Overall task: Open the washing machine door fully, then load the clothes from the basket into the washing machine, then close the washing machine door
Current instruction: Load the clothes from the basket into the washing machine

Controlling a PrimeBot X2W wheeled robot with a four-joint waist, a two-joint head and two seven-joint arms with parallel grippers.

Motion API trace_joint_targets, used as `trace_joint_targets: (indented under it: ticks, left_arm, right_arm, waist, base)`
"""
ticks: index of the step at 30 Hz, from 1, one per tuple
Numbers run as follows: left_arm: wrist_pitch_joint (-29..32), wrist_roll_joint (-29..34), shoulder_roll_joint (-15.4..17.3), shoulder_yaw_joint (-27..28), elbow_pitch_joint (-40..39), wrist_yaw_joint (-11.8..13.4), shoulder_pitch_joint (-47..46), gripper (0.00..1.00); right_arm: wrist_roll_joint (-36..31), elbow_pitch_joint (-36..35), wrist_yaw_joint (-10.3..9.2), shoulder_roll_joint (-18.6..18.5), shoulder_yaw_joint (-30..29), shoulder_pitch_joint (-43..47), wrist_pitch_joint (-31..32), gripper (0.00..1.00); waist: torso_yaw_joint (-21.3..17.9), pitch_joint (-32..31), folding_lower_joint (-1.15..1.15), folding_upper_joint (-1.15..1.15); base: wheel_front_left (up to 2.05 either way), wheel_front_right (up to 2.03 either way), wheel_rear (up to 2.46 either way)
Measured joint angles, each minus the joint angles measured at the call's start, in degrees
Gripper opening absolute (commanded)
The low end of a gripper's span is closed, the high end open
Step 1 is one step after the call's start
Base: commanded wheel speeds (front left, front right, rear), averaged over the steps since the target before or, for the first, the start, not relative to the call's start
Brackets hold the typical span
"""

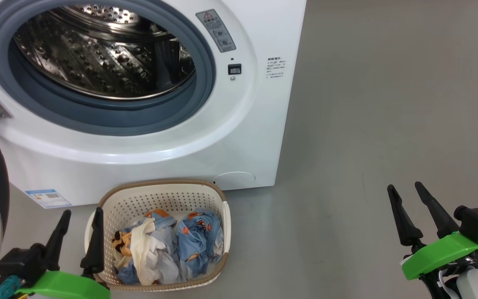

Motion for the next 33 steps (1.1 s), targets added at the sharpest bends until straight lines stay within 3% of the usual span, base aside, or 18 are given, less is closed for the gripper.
trace_joint_targets:
  ticks: [19,33]
  left_arm:
    - [0.0,-1.5,-1.1,-0.8,3.0,0.0,-0.6,1.0]
    - [0.0,-4.6,-0.3,-8.0,18.1,0.0,-14.3,1.0]
  right_arm:
    - [0.0,-0.4,0.0,0.9,0.9,-0.2,0.0,1.0]
    - [-2.1,-2.5,0.0,2.1,0.9,-7.2,0.0,1.0]
  waist:
    - [0.0,2.1,0.0,0.0]
    - [0.1,12.6,0.0,0.0]
  base:
    - [0.03,-0.03,0.0]
    - [0.0,0.0,0.0]
